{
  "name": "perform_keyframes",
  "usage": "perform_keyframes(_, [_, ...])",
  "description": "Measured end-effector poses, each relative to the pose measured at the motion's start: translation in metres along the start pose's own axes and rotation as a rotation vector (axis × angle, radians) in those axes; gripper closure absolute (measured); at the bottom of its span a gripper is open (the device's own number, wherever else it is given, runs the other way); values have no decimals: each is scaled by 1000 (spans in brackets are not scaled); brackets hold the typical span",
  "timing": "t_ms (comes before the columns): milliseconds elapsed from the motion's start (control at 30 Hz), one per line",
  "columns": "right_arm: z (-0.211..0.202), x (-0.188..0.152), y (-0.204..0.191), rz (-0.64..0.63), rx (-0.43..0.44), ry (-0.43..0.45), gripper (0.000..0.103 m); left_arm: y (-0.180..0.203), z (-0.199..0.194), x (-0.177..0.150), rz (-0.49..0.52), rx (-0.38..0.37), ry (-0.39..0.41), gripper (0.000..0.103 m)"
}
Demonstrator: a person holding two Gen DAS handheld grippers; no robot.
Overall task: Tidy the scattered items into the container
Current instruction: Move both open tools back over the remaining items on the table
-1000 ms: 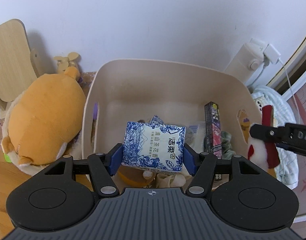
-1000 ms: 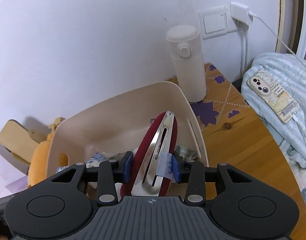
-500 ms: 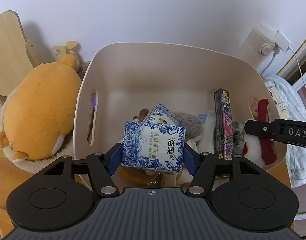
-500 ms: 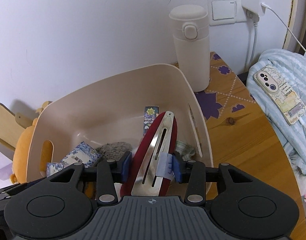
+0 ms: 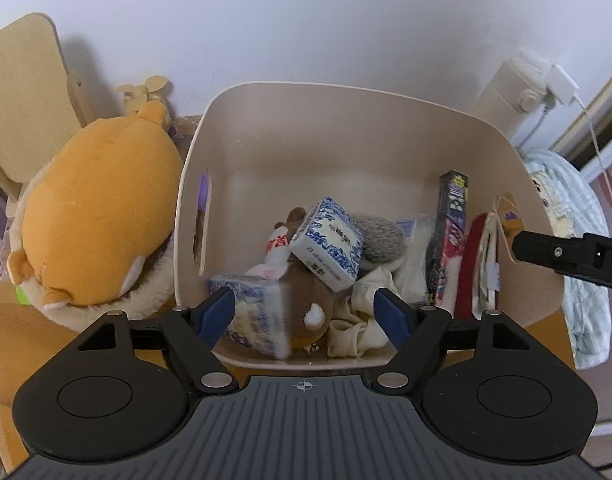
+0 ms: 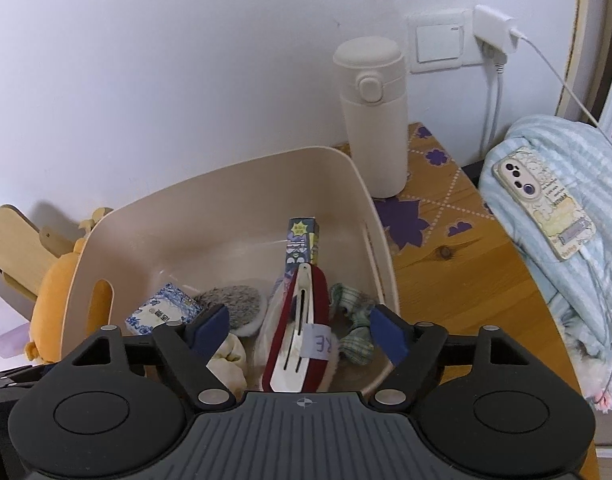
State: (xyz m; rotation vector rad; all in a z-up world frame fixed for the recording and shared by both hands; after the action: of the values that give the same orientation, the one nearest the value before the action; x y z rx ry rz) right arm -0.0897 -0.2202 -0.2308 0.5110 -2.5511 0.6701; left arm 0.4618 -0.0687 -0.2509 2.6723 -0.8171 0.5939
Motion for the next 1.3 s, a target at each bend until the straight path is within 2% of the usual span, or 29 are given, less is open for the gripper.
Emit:
perform_keyframes(67, [-6,-2,4,5,-4,11,16,-1,-5,-1,15,3,11,25])
perform_keyframes(300, [-28,-13,15,31,-14,30,16,-1,-30,-10,68,-22,65,25])
perform_keyframes(467, [-42,-34,14,22,-24,34,14,2,-42,-23,108,-25,81,25])
perform_keyframes(733, [-40,-92,-2,-70,-42,-54,11,-3,-31,-62,137,0,14,25])
perform_keyframes(1000, [-25,-138,-4,-76,-55,-153,11,-1,-8,-99,199,58,-58,25])
perform_keyframes(1133, [-17,-152,-6,-72,-60,-189,11,3,0,-104,225,66,-72,25])
perform_keyframes(1300, [-7,-160,-9,-76,-66,-214,11,7,11,-103,209,68,-88,25])
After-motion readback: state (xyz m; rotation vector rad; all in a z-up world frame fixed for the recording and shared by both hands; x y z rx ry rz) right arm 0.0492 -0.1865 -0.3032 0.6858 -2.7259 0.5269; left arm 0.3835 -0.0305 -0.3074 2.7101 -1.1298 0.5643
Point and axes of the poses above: each gripper's, at about its wrist camera, not at the fingertips, and z roughly the way its jaws point, y to its right, x to its top, the point moved 8 cm from there along z, roughly the way its jaws point, and after that the axes turned 3 degrees about x, right-handed, at the moved point
